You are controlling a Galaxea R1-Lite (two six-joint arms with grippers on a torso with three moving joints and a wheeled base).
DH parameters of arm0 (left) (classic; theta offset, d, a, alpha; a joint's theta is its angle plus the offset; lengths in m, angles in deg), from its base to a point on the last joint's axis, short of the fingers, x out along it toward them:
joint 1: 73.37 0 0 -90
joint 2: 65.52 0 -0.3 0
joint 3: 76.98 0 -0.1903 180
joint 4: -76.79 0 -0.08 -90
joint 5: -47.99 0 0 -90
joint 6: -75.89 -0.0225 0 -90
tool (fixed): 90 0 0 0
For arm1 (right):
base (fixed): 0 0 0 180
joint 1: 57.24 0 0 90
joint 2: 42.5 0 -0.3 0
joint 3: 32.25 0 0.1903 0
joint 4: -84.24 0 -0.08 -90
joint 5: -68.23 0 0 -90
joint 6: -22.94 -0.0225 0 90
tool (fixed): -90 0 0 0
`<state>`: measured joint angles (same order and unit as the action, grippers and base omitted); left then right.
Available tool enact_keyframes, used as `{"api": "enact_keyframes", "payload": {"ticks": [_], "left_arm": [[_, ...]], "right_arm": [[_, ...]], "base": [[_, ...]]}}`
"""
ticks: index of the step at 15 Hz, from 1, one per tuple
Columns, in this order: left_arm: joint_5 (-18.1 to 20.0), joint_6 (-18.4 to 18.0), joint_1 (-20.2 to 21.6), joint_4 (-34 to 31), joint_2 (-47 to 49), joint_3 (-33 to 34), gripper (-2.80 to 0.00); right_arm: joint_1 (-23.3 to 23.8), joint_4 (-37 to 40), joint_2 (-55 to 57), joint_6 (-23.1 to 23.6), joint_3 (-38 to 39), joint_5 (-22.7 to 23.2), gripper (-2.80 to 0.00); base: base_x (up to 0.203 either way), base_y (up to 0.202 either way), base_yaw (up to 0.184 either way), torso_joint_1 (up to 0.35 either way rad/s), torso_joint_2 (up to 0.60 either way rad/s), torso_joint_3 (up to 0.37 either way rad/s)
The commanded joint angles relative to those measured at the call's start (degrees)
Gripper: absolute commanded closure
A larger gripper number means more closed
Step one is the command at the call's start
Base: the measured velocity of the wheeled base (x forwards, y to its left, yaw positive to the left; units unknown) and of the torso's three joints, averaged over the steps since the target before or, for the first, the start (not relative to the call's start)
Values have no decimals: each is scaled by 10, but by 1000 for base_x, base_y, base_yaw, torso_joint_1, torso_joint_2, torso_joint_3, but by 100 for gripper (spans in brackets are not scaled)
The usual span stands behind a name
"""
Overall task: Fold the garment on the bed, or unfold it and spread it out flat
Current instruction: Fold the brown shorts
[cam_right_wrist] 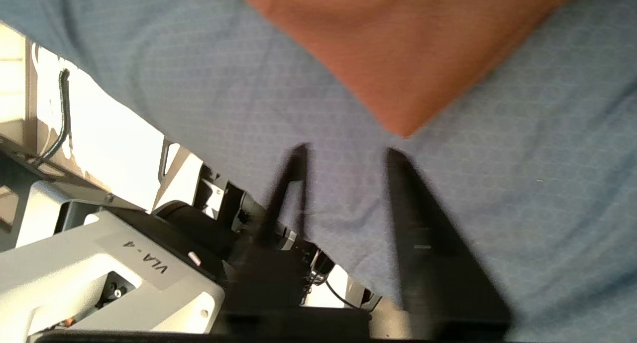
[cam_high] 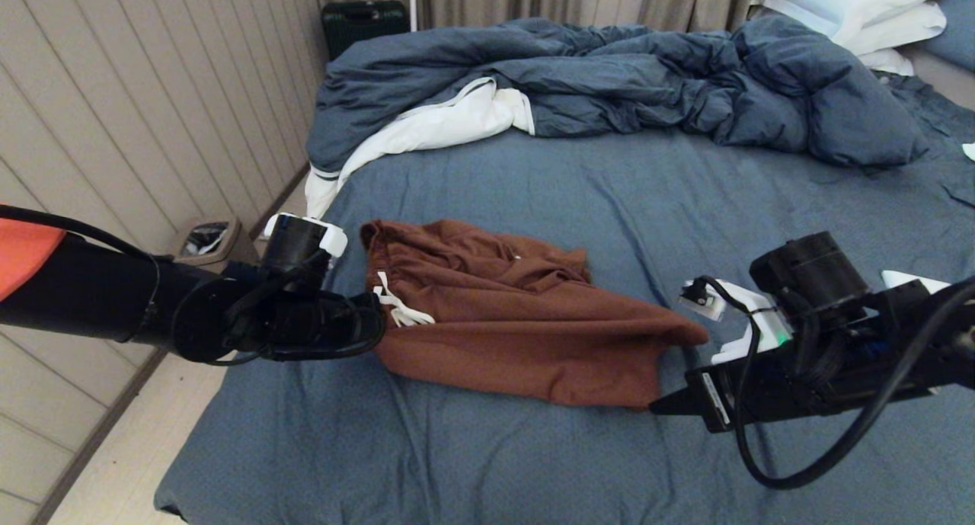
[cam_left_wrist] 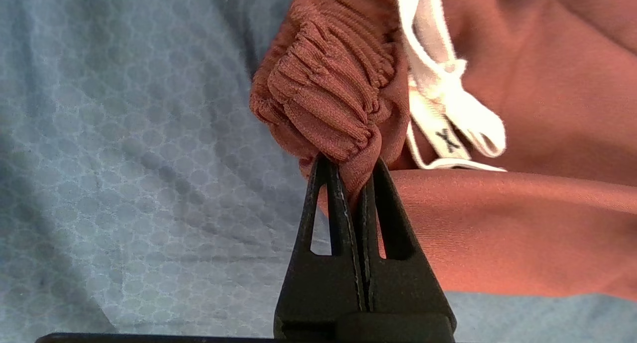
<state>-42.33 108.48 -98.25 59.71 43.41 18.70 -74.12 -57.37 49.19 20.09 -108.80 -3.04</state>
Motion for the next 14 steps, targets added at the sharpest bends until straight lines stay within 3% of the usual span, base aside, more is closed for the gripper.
{"api": "enact_keyframes", "payload": {"ticks": [1, 14], "left_arm": [[0, 3, 0, 1, 4, 5, 0], [1, 8, 0, 3, 25, 0, 0]], "right_arm": [[1, 6, 10, -2, -8, -1, -280], [14, 13, 129, -1, -50, -43, -280]], "base": [[0, 0, 0, 0, 0, 0], [0, 0, 0, 0, 0, 0]]}}
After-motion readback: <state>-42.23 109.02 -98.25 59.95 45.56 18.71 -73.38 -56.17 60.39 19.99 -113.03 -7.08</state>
